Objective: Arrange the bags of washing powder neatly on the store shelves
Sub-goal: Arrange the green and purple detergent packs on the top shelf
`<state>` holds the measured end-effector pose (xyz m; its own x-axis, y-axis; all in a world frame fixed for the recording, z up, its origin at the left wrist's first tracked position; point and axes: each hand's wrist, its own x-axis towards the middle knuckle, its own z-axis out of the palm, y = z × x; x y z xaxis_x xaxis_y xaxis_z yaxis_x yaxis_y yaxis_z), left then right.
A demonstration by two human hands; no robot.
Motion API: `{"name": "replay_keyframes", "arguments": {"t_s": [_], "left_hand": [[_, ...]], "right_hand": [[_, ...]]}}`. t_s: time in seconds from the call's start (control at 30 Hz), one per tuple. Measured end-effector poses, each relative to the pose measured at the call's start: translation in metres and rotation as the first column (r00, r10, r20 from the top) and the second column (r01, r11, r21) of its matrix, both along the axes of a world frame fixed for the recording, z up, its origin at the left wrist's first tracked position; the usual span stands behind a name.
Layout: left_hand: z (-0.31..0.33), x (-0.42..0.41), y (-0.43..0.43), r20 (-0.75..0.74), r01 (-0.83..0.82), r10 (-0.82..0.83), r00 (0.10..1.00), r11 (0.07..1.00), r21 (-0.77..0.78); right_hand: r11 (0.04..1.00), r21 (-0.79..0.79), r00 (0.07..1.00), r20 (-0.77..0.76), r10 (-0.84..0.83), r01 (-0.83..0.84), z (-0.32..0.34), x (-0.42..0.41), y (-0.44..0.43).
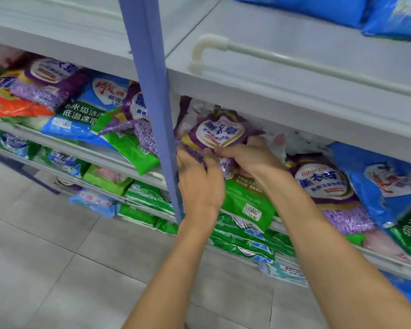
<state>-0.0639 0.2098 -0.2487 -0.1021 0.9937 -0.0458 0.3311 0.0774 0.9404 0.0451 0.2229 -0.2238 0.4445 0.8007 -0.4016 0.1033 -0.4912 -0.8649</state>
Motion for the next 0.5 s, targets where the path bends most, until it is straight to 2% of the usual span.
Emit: {"name": "replay_keyframes", "arguments": {"t_s": [0.1, 0.2, 0.3, 0.4, 0.47, 0.5], "left_hand": [[0.002, 0.0, -0.008, 0.014, 0.009, -0.01, 1.0, 1.0, 0.016], [0.007, -0.001, -0.025, 0.018, 0.009, -0.011, 1.0, 0.996, 0.083], [0.013, -0.003, -0.045, 0.114, -0.013, 0.001, 0.993, 0.994, 0.109], [0.027, 0.0, -0.063, 0.228, -0.029, 0.039, 0.973, 0.999, -0.043], [0.029, -0.002, -0.071, 0.315, 0.016, 0.055, 0.948, 0.976, -0.218], [0.029, -0.004, -0.074, 0.357, 0.091, 0.022, 0.934, 0.951, -0.295]], "right_hand": [[0.998, 0.033, 0.994, -0.097, 0.054, -0.051, 0.001, 0.005, -0.029], [0.998, 0.063, 0.966, -0.259, -0.005, 0.023, -0.005, 0.014, -0.057], [0.985, 0.118, 0.836, -0.547, -0.041, 0.126, -0.006, 0.026, -0.085], [0.974, 0.14, 0.732, -0.68, -0.035, 0.176, -0.007, 0.041, -0.115], [0.97, 0.171, 0.737, -0.675, -0.014, 0.175, -0.011, 0.051, -0.133], [0.968, 0.183, 0.747, -0.665, -0.007, 0.172, -0.012, 0.056, -0.143]]}}
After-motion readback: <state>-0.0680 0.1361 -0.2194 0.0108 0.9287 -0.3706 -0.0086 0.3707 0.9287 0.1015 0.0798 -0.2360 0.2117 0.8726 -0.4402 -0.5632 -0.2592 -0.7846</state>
